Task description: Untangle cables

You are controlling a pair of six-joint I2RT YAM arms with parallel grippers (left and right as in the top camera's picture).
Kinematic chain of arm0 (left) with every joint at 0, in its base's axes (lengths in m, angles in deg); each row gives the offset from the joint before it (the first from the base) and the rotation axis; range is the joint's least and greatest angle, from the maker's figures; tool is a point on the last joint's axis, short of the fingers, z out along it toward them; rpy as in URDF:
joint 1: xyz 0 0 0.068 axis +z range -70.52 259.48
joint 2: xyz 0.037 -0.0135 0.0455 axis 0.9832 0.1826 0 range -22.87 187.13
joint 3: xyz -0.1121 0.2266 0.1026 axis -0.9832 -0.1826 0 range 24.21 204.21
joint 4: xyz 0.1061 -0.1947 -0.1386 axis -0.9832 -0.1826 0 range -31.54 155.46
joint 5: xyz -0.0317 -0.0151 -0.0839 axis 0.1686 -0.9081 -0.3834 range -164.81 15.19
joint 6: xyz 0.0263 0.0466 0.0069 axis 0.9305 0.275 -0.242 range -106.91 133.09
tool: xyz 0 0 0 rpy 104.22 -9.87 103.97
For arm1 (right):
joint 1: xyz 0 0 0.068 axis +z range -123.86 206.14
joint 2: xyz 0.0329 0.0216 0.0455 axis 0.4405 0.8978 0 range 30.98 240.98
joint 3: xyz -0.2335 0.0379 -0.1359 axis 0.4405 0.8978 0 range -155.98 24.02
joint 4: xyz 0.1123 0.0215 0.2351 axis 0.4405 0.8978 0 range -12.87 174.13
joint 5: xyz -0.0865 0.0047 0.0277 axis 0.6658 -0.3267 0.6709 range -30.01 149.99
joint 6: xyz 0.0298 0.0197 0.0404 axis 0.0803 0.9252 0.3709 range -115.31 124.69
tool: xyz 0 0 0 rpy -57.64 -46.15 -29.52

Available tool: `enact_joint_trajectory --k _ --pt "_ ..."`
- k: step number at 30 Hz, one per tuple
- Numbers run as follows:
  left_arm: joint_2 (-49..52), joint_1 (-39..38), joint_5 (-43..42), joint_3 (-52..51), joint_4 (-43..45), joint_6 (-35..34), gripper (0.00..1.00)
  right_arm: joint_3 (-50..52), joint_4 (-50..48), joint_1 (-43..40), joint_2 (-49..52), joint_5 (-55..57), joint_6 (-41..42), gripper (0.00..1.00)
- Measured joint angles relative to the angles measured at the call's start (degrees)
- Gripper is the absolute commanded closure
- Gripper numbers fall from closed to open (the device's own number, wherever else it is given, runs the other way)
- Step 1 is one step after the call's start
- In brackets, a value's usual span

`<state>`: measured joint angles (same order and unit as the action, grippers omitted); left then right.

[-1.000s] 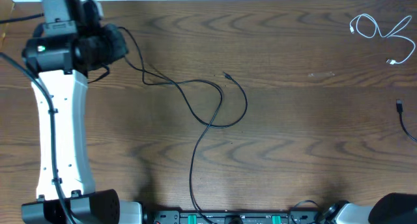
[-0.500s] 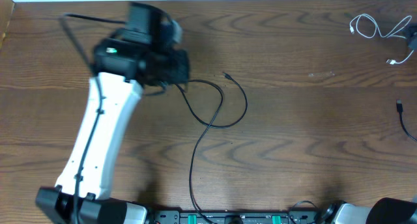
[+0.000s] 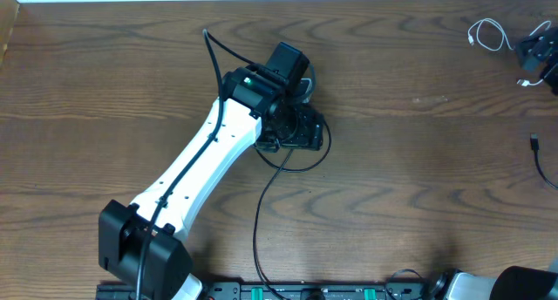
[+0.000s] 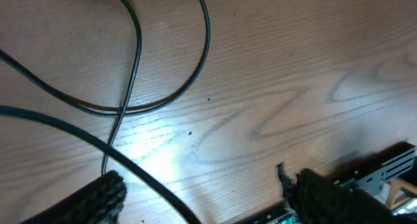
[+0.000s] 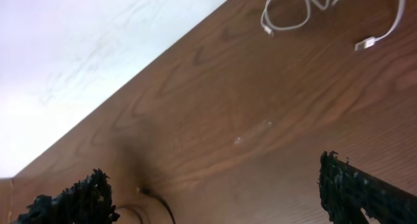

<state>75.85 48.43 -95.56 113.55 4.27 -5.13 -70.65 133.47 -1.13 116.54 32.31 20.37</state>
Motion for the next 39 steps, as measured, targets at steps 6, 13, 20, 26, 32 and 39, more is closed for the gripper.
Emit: enact_joint_trajectory --k 6,13,20,26,32,39 --pt "-0.1 0.4 -7.3 0.0 1.8 2.5 0.11 0.4 0.0 4.2 1.1 0.0 0.0 0.01" --pt "-0.2 0.5 -26.2 0.2 10.2 6.0 0.11 0.6 -0.6 7.5 4.0 -0.2 -0.1 0.01" --pt "-0.3 -2.9 -32.7 0.4 23.4 1.0 0.11 0.7 -1.1 6.9 4.3 -0.2 -0.7 0.01" --pt "-0.3 -10.1 -23.8 0.4 21.8 -3.7 0.11 0.7 -1.1 5.3 4.3 0.7 -1.3 0.01" --pt "-0.3 -10.8 -13.5 0.5 13.5 -4.7 0.11 0.7 -0.7 4.8 4.3 0.9 -1.3 0.01" --pt "-1.9 -5.1 -5.4 0.5 8.6 -4.7 0.11 0.7 0.0 7.3 4.6 1.1 -1.5 0.01"
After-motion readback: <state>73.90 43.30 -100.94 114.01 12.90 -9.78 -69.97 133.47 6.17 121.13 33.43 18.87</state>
